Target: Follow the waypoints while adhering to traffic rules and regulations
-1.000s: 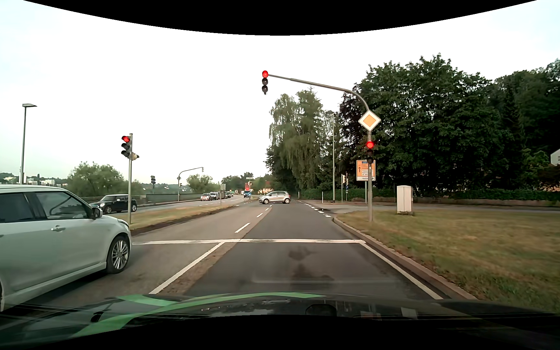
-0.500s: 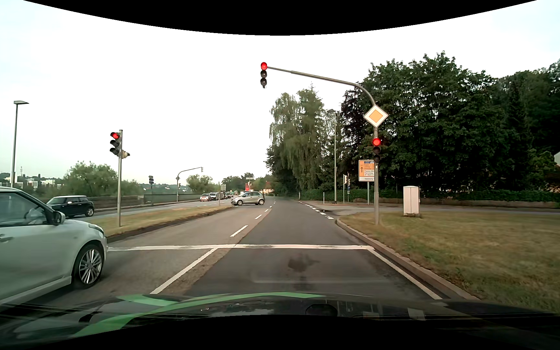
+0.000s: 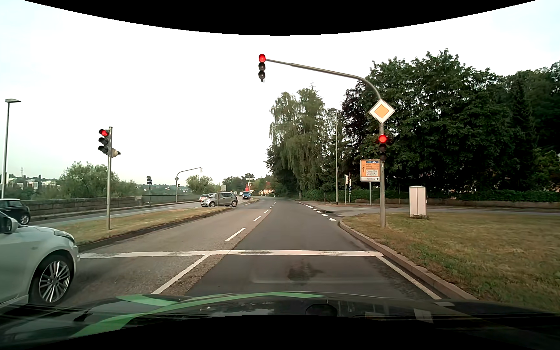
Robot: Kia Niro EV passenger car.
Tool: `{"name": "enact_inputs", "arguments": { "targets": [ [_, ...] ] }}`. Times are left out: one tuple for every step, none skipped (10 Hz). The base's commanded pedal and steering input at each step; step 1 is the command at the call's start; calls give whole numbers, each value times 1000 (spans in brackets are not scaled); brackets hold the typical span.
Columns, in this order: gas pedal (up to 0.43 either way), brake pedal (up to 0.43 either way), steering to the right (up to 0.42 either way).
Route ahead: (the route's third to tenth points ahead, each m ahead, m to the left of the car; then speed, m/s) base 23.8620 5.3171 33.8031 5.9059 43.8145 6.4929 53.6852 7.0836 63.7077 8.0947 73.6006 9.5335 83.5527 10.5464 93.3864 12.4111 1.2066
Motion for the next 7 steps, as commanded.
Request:
{"name": "enact_inputs", "arguments": {
  "targets": [
    [0, 122, -12],
    [0, 122, -11],
    [0, 122, -12],
    [0, 122, -12],
    [0, 122, -11],
    [0, 116, -12],
    [0, 122, -12]
  ]
}}
